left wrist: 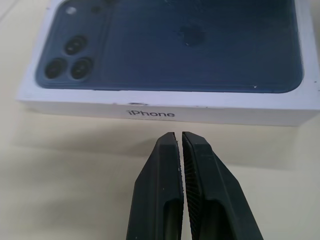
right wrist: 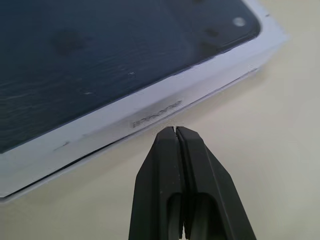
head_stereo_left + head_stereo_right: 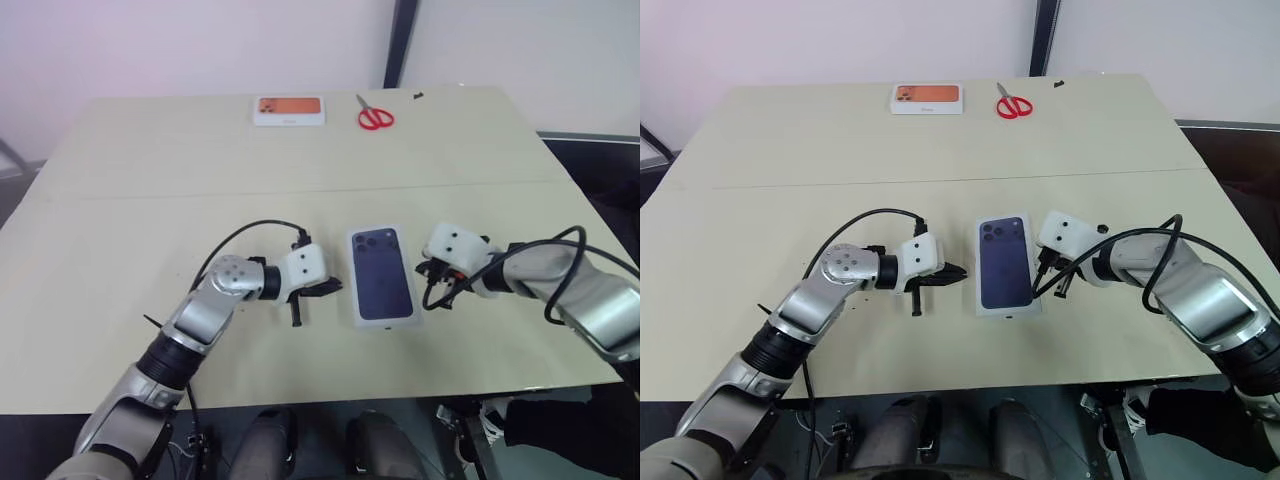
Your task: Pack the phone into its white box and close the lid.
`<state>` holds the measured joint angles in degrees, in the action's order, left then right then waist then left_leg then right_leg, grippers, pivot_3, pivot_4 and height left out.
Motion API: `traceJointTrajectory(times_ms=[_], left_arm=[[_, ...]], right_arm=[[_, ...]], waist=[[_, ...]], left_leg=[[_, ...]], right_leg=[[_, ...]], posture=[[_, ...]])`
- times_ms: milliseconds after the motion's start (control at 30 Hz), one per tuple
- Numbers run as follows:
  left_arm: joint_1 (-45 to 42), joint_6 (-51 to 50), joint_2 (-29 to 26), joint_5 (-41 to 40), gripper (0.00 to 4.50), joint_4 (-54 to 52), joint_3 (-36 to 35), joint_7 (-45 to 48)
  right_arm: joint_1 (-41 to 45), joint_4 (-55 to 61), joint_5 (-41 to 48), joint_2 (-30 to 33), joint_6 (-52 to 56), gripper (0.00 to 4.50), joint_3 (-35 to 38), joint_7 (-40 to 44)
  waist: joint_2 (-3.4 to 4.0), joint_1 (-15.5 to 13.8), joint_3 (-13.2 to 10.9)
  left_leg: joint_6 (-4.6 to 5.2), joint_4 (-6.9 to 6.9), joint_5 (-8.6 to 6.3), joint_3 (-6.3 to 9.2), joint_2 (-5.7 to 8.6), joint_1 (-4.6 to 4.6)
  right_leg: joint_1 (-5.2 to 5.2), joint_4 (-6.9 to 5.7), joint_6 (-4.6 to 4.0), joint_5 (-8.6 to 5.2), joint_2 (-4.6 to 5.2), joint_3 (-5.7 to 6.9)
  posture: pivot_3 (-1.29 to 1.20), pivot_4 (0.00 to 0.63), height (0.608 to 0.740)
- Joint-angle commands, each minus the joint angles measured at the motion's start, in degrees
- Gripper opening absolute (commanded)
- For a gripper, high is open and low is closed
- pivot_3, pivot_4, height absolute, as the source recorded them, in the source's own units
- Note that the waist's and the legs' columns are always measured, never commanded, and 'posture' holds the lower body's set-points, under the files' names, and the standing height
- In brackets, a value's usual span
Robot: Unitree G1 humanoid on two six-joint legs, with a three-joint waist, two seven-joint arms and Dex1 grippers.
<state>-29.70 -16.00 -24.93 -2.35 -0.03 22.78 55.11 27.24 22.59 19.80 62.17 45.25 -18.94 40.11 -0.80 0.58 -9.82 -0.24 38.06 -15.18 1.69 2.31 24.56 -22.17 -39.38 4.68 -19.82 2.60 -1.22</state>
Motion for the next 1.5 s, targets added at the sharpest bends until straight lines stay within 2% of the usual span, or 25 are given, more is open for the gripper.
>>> traceJointTrajectory(times_ms=[33,300,600,1500], left_arm=[[-1.2,1.6,1.2,0.8,0.24,-0.1,-0.1,-1.0],[-1.7,3.0,5.1,1.5,0.24,0.7,-1.6,-5.7],[-1.4,3.1,7.6,0.9,0.24,0.2,-1.8,-6.5],[-1.5,3.2,10.0,0.4,0.24,-0.7,-1.7,-5.8]], right_arm=[[-0.2,2.2,-1.9,-0.5,-0.2,0.05,2.6,1.0],[-1.1,3.1,-3.8,-1.9,0.6,0.05,3.9,2.8],[-1.9,3.5,-5.5,-2.9,1.1,0.05,4.8,4.6],[-5.8,3.4,-10.1,-5.3,2.2,0.05,5.9,5.7]], waist=[[0.0,0.0,0.0],[0.0,-0.2,0.0],[0.0,-0.3,0.0],[-0.01,-1.3,0.0]], left_leg=[[0.0,0.0,0.0,0.0,0.0,0.01],[0.0,0.06,0.0,0.0,0.01,0.0],[-0.01,0.09,0.0,0.0,0.01,0.0],[-0.01,0.17,0.01,-0.01,0.02,-0.01]], right_leg=[[-0.01,0.0,0.0,0.0,0.0,0.0],[0.01,-0.02,0.0,0.0,0.0,0.0],[0.01,-0.07,0.01,0.0,0.0,0.0],[0.02,-0.12,0.01,0.01,0.0,0.0]], posture=[[0.0,0.15,0.74],[0.0,0.15,0.74],[0.0,0.15,0.74],[0.0,0.15,0.74]])
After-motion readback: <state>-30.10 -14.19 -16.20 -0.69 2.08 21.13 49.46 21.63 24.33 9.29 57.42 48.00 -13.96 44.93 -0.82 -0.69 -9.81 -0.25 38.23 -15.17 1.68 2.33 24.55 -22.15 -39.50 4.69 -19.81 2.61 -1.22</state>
